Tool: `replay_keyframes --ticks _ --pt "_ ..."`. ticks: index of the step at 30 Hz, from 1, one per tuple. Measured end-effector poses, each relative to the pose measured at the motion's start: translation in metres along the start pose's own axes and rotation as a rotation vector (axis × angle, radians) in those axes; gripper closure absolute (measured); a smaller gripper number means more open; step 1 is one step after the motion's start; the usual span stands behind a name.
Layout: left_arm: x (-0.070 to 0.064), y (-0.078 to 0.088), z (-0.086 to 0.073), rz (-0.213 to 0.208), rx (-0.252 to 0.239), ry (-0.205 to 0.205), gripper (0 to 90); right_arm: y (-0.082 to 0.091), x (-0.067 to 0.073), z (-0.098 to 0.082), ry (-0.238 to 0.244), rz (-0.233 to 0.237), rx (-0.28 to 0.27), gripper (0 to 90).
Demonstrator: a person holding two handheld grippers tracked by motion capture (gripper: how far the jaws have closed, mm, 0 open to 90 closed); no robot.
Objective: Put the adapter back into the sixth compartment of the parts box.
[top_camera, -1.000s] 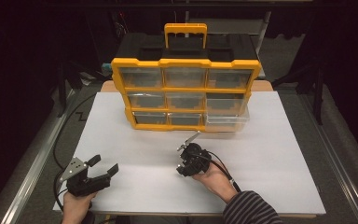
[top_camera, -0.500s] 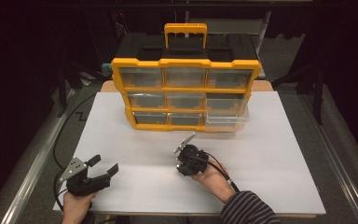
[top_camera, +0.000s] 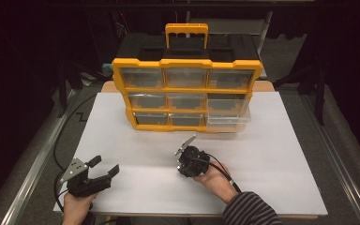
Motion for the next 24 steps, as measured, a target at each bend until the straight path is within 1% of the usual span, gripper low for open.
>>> replay_keyframes --ticks 7,8,13,14,16,17,19,24 --pt "0.000 -0.001 0.000 -0.001 0.005 -0.001 17.1 0.009 -0.002 -0.003 0.005 0.001 -0.027 77.0" --pt "0.000 -0.001 0.000 -0.001 0.006 -0.002 17.1 0.013 -0.003 -0.005 0.000 -0.001 -0.037 77.0" --pt "0.000 -0.002 0.000 -0.004 0.011 -0.007 17.1 0.019 -0.007 -0.010 -0.007 -0.004 -0.050 77.0" --pt "-0.001 -0.002 0.000 -0.004 0.012 -0.008 17.1 0.022 -0.008 -0.013 -0.016 -0.007 -0.056 77.0" --pt "-0.001 -0.002 0.000 -0.003 0.014 -0.009 17.1 0.023 -0.009 -0.015 -0.015 -0.008 -0.059 77.0" --pt "-0.001 -0.002 0.000 -0.002 0.016 -0.009 17.2 0.027 -0.011 -0.018 -0.026 -0.012 -0.071 77.0" --pt "-0.001 -0.002 0.000 -0.002 0.016 -0.009 17.1 0.030 -0.014 -0.021 -0.034 -0.014 -0.080 77.0" --pt "0.000 -0.002 0.000 0.000 0.017 -0.008 17.1 0.035 -0.018 -0.028 -0.050 -0.016 -0.091 77.0"
Point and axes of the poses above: each handheld gripper's, and its own axes: y roughly backward along the jaws, z roughly out of its top, x roughly to its left, the point moved 3 cm from there along -y, roughly forward along the jaws, and after that the axes turned 1 degree about y, right-handed, at the moved point
